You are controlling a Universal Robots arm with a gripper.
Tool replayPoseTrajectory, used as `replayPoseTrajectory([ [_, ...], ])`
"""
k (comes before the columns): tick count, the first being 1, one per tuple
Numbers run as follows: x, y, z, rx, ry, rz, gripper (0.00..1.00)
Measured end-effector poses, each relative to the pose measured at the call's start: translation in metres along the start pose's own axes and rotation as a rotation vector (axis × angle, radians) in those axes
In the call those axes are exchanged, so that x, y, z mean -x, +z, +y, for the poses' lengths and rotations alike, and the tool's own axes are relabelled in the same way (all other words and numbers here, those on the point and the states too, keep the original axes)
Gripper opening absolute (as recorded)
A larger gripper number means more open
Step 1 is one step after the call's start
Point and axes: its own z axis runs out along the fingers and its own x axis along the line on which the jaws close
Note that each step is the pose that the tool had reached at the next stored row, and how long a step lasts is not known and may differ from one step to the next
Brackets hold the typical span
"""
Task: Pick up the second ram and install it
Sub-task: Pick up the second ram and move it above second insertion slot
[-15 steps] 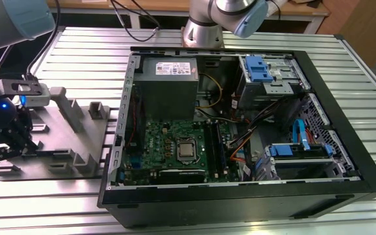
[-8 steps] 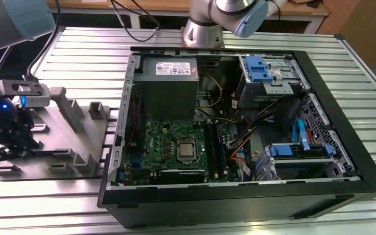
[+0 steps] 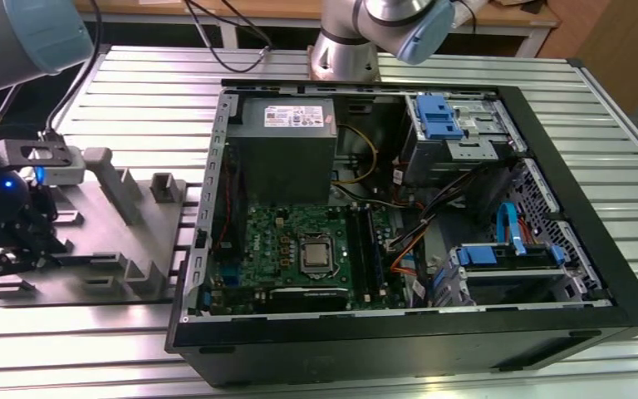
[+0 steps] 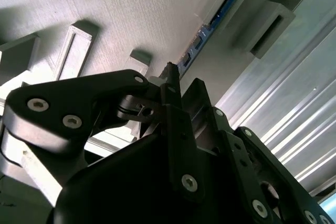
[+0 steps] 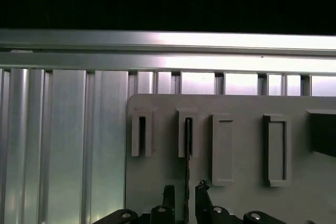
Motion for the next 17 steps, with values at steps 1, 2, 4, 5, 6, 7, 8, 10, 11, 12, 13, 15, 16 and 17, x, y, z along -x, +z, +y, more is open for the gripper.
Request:
replayPoseTrajectory([
  [1, 0.0000, 0.0007, 0.0000, -0.0001, 0.000, -0.0001, 0.29],
  [2, 0.0001, 0.0017, 0.0000, 0.0000, 0.000, -0.0008, 0.29],
  [4, 0.0005, 0.0031, 0.0001, -0.0001, 0.000, -0.0047, 0.29],
  [5, 0.0008, 0.0034, 0.0001, 0.0000, 0.000, -0.0056, 0.29],
  [6, 0.0010, 0.0035, 0.0001, 0.0001, 0.000, -0.0061, 0.29],
  [7, 0.0012, 0.0035, 0.0001, 0.0000, 0.000, -0.0064, 0.29],
  [8, 0.0012, 0.0036, 0.0001, 0.0001, 0.000, -0.0065, 0.29],
  [10, 0.0012, 0.0035, 0.0001, 0.0001, 0.000, -0.0065, 0.29],
  [11, 0.0013, 0.0036, 0.0001, 0.0001, 0.000, -0.0065, 0.29],
  [12, 0.0013, 0.0035, 0.0001, 0.0000, 0.000, -0.0066, 0.29],
  [13, 0.0013, 0.0035, 0.0001, 0.0001, 0.000, -0.0065, 0.29],
  [15, 0.0013, 0.0035, 0.0001, 0.0000, 0.000, -0.0066, 0.28],
  [16, 0.0013, 0.0035, 0.0001, 0.0001, 0.000, -0.0066, 0.28],
  [17, 0.0013, 0.0035, 0.0001, 0.0000, 0.000, -0.0066, 0.28],
])
